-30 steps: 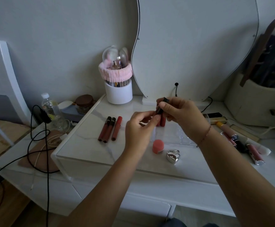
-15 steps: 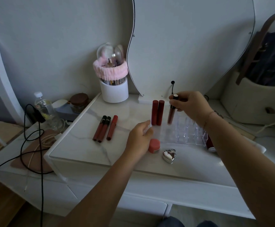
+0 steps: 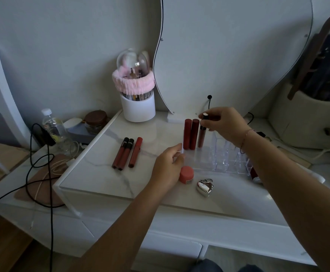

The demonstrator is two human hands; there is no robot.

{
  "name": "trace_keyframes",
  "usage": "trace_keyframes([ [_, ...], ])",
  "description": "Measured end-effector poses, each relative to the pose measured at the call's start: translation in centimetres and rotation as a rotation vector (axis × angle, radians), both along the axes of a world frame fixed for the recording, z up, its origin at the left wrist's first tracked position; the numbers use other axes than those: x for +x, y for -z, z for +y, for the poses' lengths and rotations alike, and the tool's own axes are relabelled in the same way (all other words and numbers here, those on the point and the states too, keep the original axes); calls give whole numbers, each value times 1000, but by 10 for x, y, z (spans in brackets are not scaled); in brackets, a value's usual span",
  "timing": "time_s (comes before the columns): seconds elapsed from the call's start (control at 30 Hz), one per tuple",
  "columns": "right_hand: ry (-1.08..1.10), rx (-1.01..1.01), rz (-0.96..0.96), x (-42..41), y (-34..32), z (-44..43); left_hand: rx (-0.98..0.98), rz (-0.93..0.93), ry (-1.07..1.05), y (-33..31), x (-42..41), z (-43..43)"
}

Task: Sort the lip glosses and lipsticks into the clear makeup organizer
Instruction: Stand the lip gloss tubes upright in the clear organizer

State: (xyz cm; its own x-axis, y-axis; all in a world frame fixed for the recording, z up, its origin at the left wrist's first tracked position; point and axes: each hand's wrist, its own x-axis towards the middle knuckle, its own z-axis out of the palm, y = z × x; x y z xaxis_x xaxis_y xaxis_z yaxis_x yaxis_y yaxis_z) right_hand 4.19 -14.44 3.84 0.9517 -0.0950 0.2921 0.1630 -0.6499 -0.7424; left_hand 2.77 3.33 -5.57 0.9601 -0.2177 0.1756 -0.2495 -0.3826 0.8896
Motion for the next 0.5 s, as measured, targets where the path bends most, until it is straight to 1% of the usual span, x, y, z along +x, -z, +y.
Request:
trace_keyframes([
  [0.5, 10, -55, 16, 0, 8, -2, -3, 25, 0, -1, -2, 1],
])
